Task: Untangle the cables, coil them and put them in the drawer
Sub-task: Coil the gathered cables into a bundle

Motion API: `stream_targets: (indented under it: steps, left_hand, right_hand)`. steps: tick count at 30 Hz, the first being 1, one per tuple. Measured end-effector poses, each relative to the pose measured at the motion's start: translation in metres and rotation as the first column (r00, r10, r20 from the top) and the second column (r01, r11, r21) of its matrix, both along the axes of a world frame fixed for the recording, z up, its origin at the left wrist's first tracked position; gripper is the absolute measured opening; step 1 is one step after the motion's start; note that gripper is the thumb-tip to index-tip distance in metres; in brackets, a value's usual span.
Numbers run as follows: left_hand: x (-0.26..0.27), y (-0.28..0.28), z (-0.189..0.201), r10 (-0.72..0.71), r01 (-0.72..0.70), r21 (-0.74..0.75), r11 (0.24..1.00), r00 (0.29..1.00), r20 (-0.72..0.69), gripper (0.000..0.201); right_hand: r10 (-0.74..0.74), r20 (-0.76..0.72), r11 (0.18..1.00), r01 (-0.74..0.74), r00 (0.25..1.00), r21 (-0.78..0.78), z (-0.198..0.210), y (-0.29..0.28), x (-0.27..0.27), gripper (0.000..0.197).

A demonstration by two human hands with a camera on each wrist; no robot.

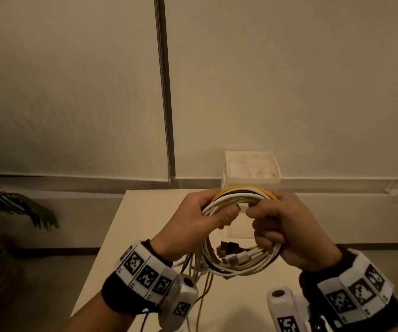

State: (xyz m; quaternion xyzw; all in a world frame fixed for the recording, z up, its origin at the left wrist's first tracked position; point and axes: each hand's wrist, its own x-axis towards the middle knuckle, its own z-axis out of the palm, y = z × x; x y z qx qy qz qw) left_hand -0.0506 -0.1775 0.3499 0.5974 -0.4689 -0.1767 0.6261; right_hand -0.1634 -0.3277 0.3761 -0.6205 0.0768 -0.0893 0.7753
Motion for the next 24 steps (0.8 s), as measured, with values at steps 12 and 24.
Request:
stream_targets:
  steps: [12,24]
  left_hand:
    - [-0.005,0.01,-0.061,-0.149,0.148,-0.029,0.988,0.919,-0.366,0.093]
    - [-0.006,0.012,-0.063,-0.193,0.239,0.146,0.96,0.942,-0.275,0.06]
  right_hand:
    - [-0.237,0.027,0.964,0.232,0.971,0.133,-0.004,0.002,0.013,0.03]
    - [-0.211,-0.012,0.953,0.208,0.977,0.221,-0.002,-0.015,0.015,0.03]
